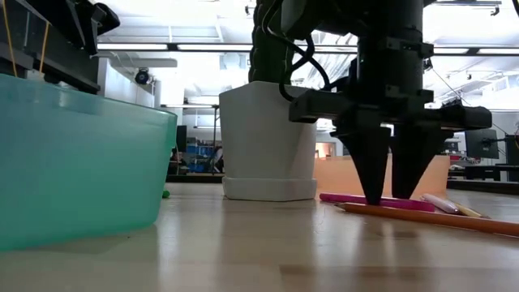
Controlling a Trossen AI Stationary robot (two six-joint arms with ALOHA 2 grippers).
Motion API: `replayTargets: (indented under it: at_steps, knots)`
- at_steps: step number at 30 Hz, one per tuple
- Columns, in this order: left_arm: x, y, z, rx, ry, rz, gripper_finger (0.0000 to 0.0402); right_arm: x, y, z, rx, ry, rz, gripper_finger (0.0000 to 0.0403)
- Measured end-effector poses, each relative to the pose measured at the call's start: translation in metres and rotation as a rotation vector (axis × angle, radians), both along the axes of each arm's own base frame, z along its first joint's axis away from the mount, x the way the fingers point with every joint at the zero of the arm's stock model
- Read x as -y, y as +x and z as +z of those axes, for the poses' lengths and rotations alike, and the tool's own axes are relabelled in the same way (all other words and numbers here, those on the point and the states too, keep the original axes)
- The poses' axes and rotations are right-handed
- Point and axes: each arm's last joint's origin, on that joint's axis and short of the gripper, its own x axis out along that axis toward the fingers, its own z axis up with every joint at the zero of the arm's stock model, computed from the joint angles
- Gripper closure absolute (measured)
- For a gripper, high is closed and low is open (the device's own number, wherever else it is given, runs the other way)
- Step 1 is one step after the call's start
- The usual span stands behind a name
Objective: Sort pens & pencils
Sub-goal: Put the pink pen into the orange bin
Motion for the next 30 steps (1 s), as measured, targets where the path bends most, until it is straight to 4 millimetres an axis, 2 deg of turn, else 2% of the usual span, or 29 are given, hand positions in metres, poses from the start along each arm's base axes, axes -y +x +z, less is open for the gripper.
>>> replayTargets:
  at_steps: [13,23,30]
  knots:
    - [0.000,0.000,0.000,0.001,0.000,0.000,0.0293,-0.001,0.002,0.000,0.011,0.015,0.027,0.0357]
    - [0.000,0.000,0.000,0.001,0.000,0.000,0.0293,-0.001,0.003,0.002,0.017,0.020,0.048,0.0357]
    - [0.000,0.000,0.000,0.001,0.000,0.000,0.0293,-0.002,0.008,0.013,0.037,-0.009,0.076,0.0357]
